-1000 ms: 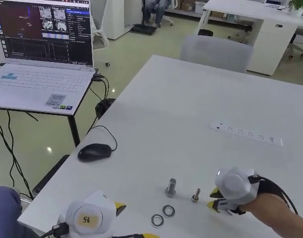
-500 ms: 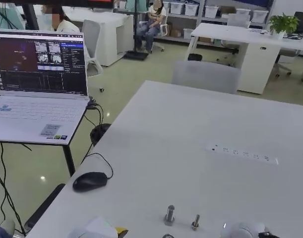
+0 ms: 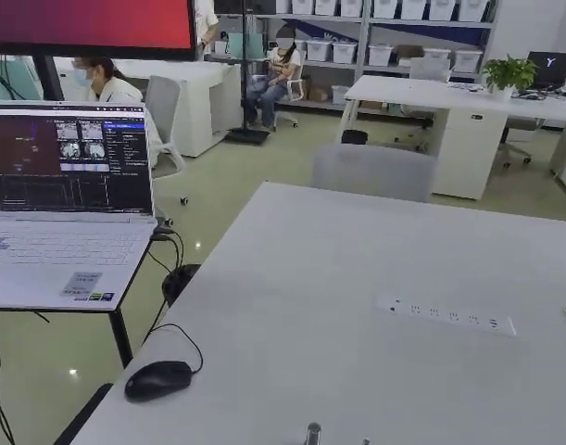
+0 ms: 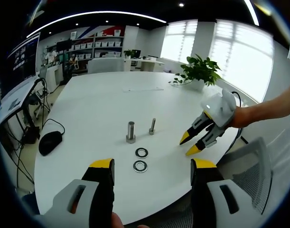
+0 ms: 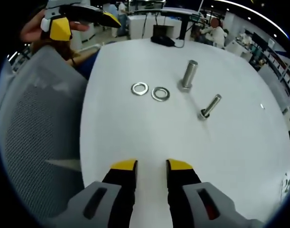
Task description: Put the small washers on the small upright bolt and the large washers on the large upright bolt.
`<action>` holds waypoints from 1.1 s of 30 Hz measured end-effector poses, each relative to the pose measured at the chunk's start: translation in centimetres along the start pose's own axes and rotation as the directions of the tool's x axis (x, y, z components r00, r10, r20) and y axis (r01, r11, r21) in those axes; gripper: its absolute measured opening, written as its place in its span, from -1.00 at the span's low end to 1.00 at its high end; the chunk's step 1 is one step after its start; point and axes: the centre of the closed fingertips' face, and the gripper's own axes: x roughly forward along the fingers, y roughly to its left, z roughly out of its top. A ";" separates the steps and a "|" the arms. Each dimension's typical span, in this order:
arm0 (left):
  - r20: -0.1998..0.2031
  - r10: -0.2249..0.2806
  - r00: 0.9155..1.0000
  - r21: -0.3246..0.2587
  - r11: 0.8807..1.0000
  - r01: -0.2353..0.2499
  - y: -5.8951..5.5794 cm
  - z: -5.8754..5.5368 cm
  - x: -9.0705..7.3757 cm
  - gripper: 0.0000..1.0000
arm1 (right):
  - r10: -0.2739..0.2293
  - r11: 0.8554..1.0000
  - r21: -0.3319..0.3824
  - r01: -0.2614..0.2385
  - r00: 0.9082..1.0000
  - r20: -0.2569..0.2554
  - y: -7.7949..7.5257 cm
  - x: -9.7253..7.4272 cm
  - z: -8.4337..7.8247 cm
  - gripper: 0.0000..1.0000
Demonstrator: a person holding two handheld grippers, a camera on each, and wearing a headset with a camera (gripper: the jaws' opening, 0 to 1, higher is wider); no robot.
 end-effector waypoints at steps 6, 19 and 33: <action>-0.015 0.006 1.000 0.011 1.000 -0.006 -0.4 0.0 0.0 0.29 | 0.023 0.999 -0.023 -0.022 0.999 0.025 0.5 0.6 1.3 -0.44; -0.013 0.017 1.000 0.017 1.000 -0.017 -0.7 0.1 -0.2 0.29 | 0.062 0.995 -0.078 -0.058 0.996 0.058 0.7 1.6 4.6 -0.38; -0.012 0.016 1.000 0.018 1.000 -0.016 -0.2 -0.3 -0.8 0.29 | 0.075 0.989 -0.129 -0.067 0.996 0.057 -0.4 2.8 7.6 -0.36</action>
